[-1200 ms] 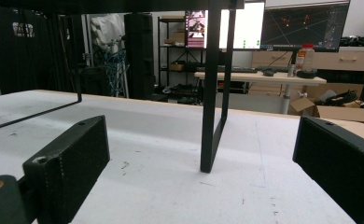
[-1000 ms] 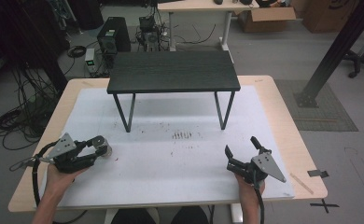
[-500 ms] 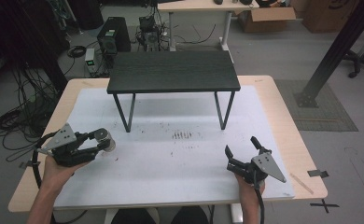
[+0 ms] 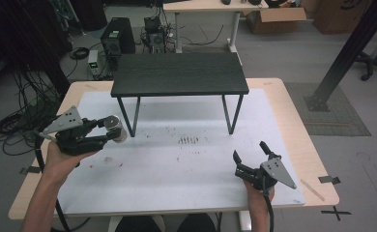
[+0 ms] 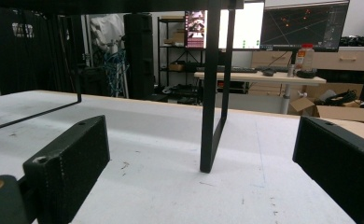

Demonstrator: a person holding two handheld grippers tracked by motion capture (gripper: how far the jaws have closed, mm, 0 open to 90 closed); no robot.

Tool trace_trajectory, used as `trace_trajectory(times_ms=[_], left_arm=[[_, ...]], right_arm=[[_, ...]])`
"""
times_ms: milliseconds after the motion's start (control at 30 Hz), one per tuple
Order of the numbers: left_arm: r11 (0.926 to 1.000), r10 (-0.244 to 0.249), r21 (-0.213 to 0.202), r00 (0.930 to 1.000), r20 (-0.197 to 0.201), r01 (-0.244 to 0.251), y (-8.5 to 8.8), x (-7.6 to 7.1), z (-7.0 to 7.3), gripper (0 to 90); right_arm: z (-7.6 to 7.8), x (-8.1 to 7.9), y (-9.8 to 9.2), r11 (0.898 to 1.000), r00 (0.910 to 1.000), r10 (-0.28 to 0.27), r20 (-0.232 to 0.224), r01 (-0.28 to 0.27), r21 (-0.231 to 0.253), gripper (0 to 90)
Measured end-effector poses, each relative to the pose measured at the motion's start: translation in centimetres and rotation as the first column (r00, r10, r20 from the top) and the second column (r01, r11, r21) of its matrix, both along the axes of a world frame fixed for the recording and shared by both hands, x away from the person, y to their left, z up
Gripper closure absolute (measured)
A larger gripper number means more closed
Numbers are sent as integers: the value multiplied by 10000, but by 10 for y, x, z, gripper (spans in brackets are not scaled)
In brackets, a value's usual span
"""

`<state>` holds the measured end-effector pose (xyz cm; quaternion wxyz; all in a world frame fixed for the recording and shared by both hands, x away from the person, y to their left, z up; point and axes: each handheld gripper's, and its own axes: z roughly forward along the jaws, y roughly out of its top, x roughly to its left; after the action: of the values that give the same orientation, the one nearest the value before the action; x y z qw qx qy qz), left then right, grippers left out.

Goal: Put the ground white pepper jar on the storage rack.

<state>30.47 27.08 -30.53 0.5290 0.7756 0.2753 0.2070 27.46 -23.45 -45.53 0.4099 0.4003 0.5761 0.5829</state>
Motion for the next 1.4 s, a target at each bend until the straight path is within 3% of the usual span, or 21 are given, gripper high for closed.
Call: trace_trajectory(times_ms=[233, 400, 667, 867, 1133, 1233, 1400], left_arm=[[9992, -399, 32, 9992, -23, 399, -18, 11, 21, 492], [9969, -713, 321, 9974, 40, 712, -34, 21, 37, 492], [9949, -987, 226, 9951, 42, 986, -50, 34, 54, 491], [9929, -1159, 286, 9930, 206, 1153, -61, 48, 77, 491], [9903, -1333, 423, 9910, 111, 1327, -76, 68, 92, 491], [9906, -1338, 298, 9910, 47, 1336, -81, 76, 96, 491], [9913, -1213, 508, 9926, 13, 1210, -87, 88, 97, 491]], right_arm=[[0, 0, 0, 10000, 10000, -6, 0, 6, 2, 35], [0, 0, 0, 10000, 10000, -5, 0, 5, -4, 34], [0, 0, 0, 10000, 10000, -5, 1, 5, -1, 34], [0, 0, 0, 10000, 10000, -7, 3, 7, -3, 34], [0, 0, 0, 10000, 10000, -3, 1, 3, 0, 34], [0, 0, 0, 10000, 10000, -4, -3, 4, 0, 34], [0, 0, 0, 10000, 10000, -6, -11, 6, 5, 35]])
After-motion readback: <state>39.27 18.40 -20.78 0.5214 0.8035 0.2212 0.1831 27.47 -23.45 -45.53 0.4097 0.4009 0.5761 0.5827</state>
